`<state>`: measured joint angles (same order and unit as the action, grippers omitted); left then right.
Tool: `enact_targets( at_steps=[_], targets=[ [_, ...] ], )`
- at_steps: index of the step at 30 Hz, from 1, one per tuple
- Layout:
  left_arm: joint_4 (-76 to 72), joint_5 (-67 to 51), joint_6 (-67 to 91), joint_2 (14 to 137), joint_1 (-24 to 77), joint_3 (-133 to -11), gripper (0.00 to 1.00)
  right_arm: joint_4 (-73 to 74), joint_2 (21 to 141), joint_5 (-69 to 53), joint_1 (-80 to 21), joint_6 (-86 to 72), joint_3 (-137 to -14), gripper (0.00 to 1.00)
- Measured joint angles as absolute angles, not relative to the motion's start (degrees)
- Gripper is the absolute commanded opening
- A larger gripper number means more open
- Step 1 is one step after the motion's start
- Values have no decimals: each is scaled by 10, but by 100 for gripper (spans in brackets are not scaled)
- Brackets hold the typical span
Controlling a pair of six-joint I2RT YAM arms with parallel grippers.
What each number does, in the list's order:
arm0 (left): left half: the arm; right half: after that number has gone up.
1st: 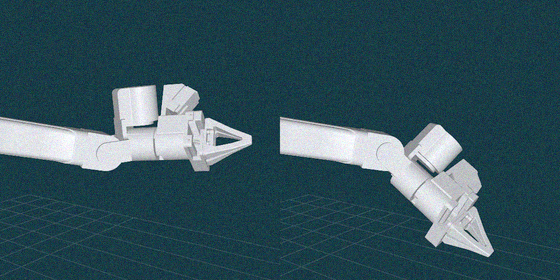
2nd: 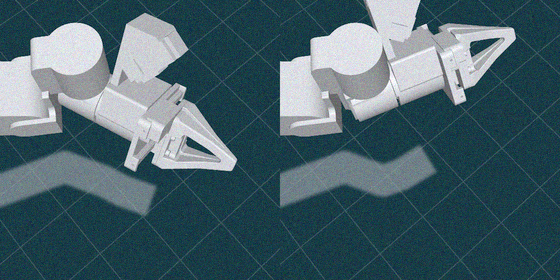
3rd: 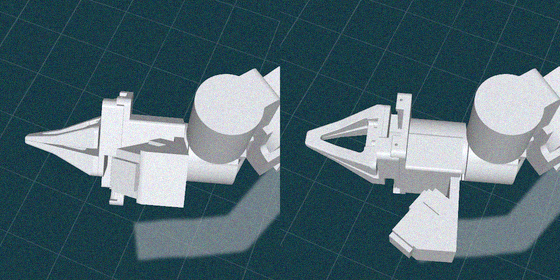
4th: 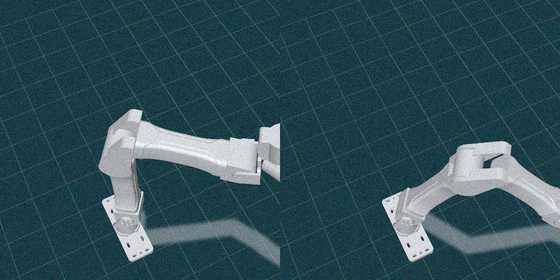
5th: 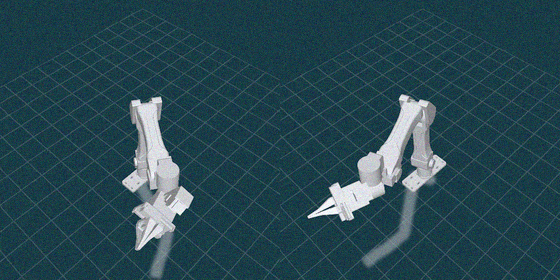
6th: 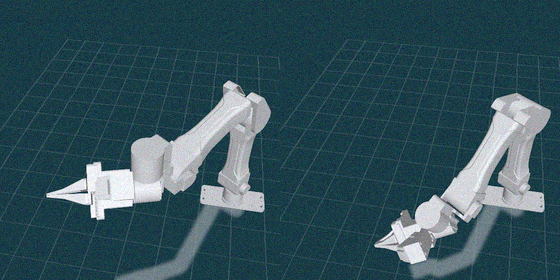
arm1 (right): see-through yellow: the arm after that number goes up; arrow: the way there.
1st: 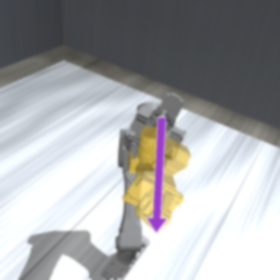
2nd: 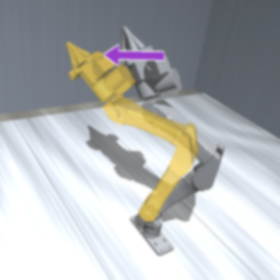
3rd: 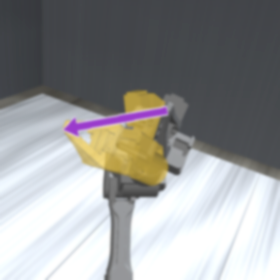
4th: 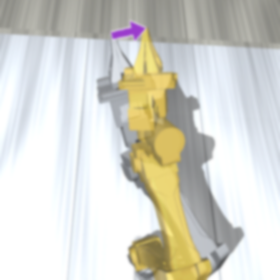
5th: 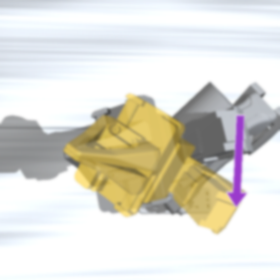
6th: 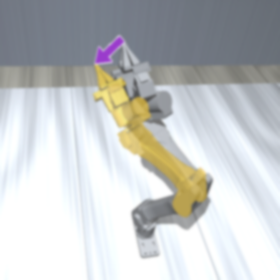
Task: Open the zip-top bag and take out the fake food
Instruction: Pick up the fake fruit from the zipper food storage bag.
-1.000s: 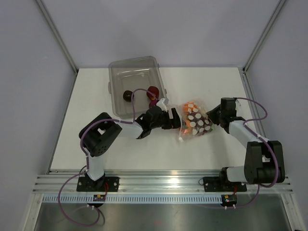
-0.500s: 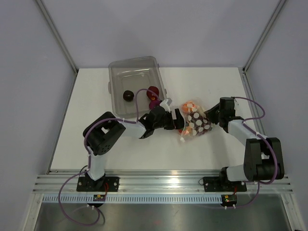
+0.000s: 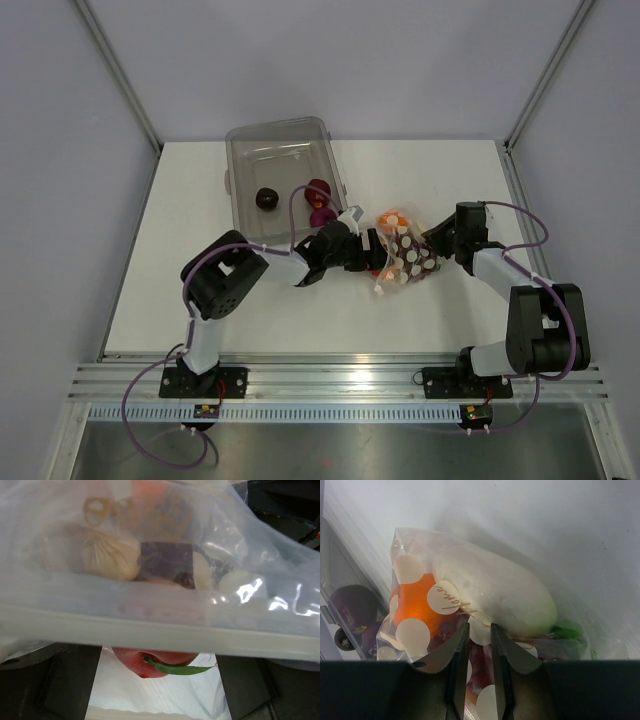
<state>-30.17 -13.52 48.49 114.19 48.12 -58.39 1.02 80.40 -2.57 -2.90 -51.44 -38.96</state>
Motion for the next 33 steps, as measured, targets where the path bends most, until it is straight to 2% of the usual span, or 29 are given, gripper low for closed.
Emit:
enact_targets(
  at_steps=[4, 6, 7, 10, 22, 33],
  targets=[
    [-295, -136, 485, 1148, 481, -588, 72, 10, 804, -26, -29, -514, -390, 31],
    [-296, -136, 484, 1148, 481, -589, 68, 10, 804, -26, -29, -514, -390, 31],
    [-296, -136, 484, 1148, 481, -589, 62, 10, 804, -26, -29, -514, -390, 31],
    [-297, -136, 483, 1148, 481, -589, 56, 11, 804, -26, -29, -514, -390, 31],
    [-247, -109, 471, 1118, 481, -587, 54, 11, 804, -25, -29, -515, -390, 31],
    [-195, -53, 459, 1020, 480, -546, 54, 13, 803, -25, -29, -514, -390, 31]
  ],
)
